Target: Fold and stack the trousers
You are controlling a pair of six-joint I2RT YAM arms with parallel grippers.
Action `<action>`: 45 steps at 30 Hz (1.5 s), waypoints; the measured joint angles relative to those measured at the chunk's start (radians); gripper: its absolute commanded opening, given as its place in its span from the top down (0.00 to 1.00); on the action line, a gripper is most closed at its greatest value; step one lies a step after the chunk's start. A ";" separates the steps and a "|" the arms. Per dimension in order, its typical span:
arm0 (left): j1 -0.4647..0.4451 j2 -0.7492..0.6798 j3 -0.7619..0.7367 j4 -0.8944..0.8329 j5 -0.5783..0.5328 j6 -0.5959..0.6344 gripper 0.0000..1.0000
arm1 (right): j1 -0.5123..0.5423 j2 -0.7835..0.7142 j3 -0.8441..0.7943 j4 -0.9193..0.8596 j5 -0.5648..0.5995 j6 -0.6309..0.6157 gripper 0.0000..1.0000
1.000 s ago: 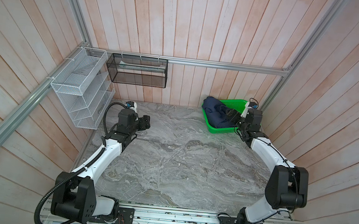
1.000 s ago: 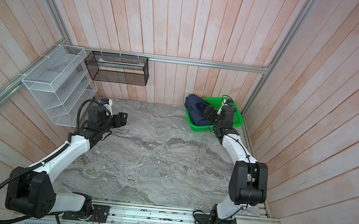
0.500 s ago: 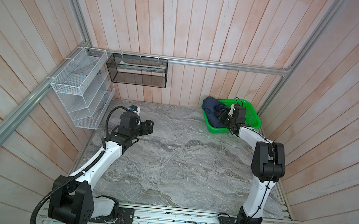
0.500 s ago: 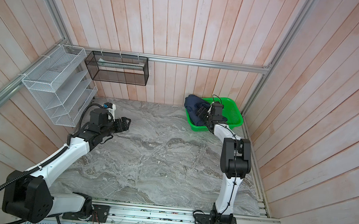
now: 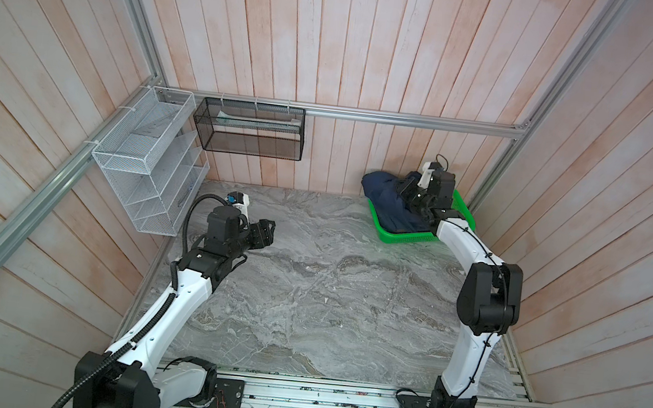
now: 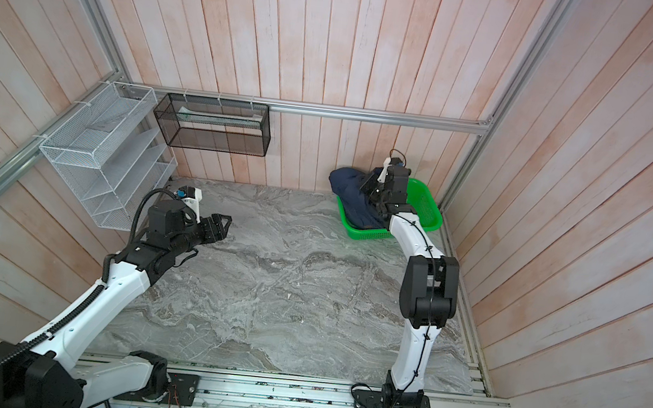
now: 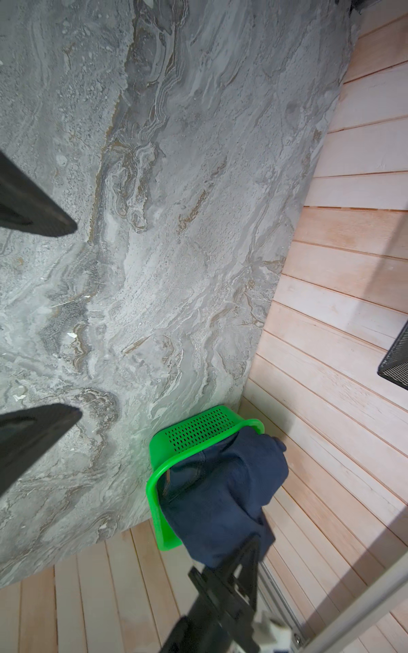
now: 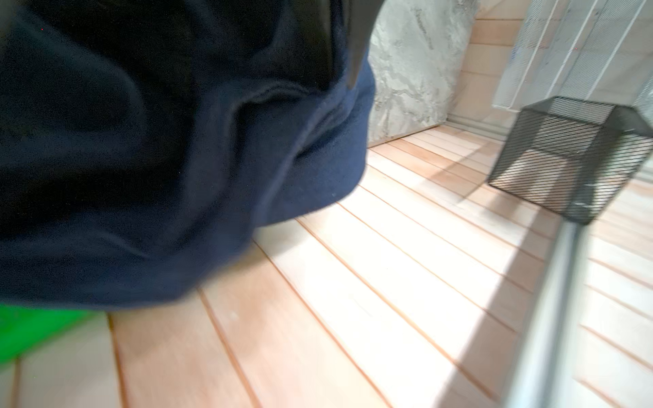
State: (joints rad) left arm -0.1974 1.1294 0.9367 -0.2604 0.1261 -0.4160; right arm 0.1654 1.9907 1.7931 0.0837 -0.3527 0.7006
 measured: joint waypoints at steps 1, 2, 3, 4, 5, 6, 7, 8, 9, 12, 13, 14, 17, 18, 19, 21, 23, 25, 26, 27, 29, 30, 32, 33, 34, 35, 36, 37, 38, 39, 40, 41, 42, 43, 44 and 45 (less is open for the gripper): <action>0.000 -0.013 -0.005 -0.003 0.002 0.000 0.23 | 0.007 -0.003 0.067 -0.006 -0.013 -0.014 1.00; 0.000 -0.028 -0.011 -0.006 0.005 -0.003 0.23 | 0.018 -0.002 0.150 -0.022 -0.025 -0.029 1.00; 0.000 -0.041 -0.017 -0.008 0.008 -0.005 0.23 | 0.030 0.001 0.247 -0.050 -0.035 -0.046 1.00; 0.000 -0.054 -0.023 -0.011 0.013 -0.008 0.23 | 0.041 0.006 0.328 -0.062 -0.042 -0.058 1.00; 0.000 -0.069 -0.031 -0.011 0.019 -0.012 0.22 | 0.058 0.021 0.452 -0.094 -0.055 -0.076 1.00; 0.000 -0.085 -0.040 -0.012 0.024 -0.015 0.21 | 0.079 0.048 0.597 -0.113 -0.063 -0.093 1.00; 0.000 -0.100 -0.049 -0.013 0.028 -0.016 0.21 | 0.098 0.070 0.706 -0.111 -0.071 -0.105 1.00; 0.000 -0.119 -0.059 -0.015 0.032 -0.019 0.20 | 0.125 0.090 0.826 -0.106 -0.078 -0.114 1.00; 0.000 -0.137 -0.067 -0.015 0.035 -0.022 0.19 | 0.158 0.099 0.921 -0.094 -0.086 -0.121 1.00; 0.000 -0.192 -0.083 -0.016 0.045 -0.022 0.17 | 0.243 0.042 0.958 0.003 -0.104 -0.128 1.00; 0.000 -0.209 -0.087 -0.016 0.049 -0.022 0.16 | 0.268 0.003 0.912 0.032 -0.103 -0.134 1.00; 0.000 -0.226 -0.090 -0.016 0.050 -0.022 0.15 | 0.293 -0.042 0.855 0.055 -0.100 -0.146 1.00; 0.000 -0.274 -0.102 -0.016 0.051 -0.022 0.13 | 0.341 -0.119 0.745 0.065 -0.081 -0.175 1.00; 0.000 -0.291 -0.107 -0.018 0.051 -0.022 0.12 | 0.351 -0.132 0.716 0.059 -0.072 -0.181 1.00; 0.000 -0.306 -0.111 -0.017 0.050 -0.022 0.12 | 0.358 -0.143 0.689 0.049 -0.063 -0.187 1.00; 0.000 -0.341 -0.122 -0.026 0.049 -0.022 0.12 | 0.369 -0.175 0.585 0.024 -0.031 -0.204 1.00; -0.002 -0.371 -0.129 -0.042 0.043 -0.023 0.13 | 0.373 -0.222 0.425 0.021 0.008 -0.215 0.97; -0.002 -0.399 -0.135 -0.052 0.032 -0.027 0.27 | 0.375 -0.285 0.211 0.041 0.054 -0.219 0.96; -0.002 -0.413 -0.136 -0.063 0.024 -0.027 0.46 | 0.375 -0.317 0.092 0.056 0.079 -0.219 0.95; -0.002 -0.425 -0.136 -0.069 0.021 -0.026 0.64 | 0.375 -0.341 -0.013 0.064 0.103 -0.217 0.92; -0.002 -0.446 -0.136 -0.072 0.015 -0.020 0.80 | 0.375 -0.372 -0.192 0.065 0.148 -0.209 0.78; -0.002 -0.456 -0.136 -0.073 0.011 -0.018 0.84 | 0.375 -0.380 -0.273 0.066 0.171 -0.205 0.72; -0.002 -0.467 -0.136 -0.074 0.004 -0.016 0.89 | 0.375 -0.396 -0.408 0.053 0.206 -0.204 0.57; -0.002 -0.472 -0.136 -0.076 0.003 -0.013 0.91 | 0.377 -0.404 -0.468 0.042 0.230 -0.203 0.48; -0.002 -0.475 -0.136 -0.077 0.002 -0.009 0.92 | 0.376 -0.411 -0.508 0.034 0.246 -0.206 0.42; -0.002 -0.475 -0.136 -0.077 0.000 -0.008 0.92 | 0.376 -0.424 -0.549 0.020 0.273 -0.205 0.36; -0.002 -0.475 -0.136 -0.077 0.000 -0.008 0.91 | 0.376 -0.437 -0.575 0.008 0.293 -0.211 0.32; -0.002 -0.474 -0.136 -0.078 0.000 -0.010 0.88 | 0.375 -0.457 -0.597 -0.013 0.323 -0.213 0.27; -0.002 -0.472 -0.136 -0.079 0.000 -0.012 0.82 | 0.377 -0.478 -0.609 -0.034 0.354 -0.218 0.24; -0.002 -0.470 -0.136 -0.079 0.000 -0.013 0.76 | 0.380 -0.498 -0.615 -0.050 0.381 -0.228 0.21; -0.002 -0.468 -0.136 -0.084 0.000 -0.013 0.66 | 0.386 -0.524 -0.615 -0.069 0.418 -0.237 0.20; -0.002 -0.469 -0.136 -0.088 0.000 -0.020 0.58 | 0.397 -0.550 -0.615 -0.084 0.457 -0.252 0.19; -0.002 -0.469 -0.136 -0.091 -0.001 -0.029 0.53 | 0.410 -0.570 -0.615 -0.092 0.483 -0.265 0.19; -0.002 -0.472 -0.136 -0.094 -0.004 -0.034 0.49 | 0.433 -0.592 -0.615 -0.100 0.512 -0.286 0.19; -0.002 -0.475 -0.135 -0.096 -0.005 -0.042 0.47 | 0.462 -0.606 -0.615 -0.101 0.535 -0.311 0.19; -0.002 -0.478 -0.134 -0.099 -0.009 -0.048 0.47 | 0.491 -0.613 -0.615 -0.101 0.550 -0.333 0.20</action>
State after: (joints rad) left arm -0.1997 0.6510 0.8024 -0.3592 0.1169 -0.4637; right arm 0.6563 1.3781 1.1778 -0.0170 0.1974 0.3672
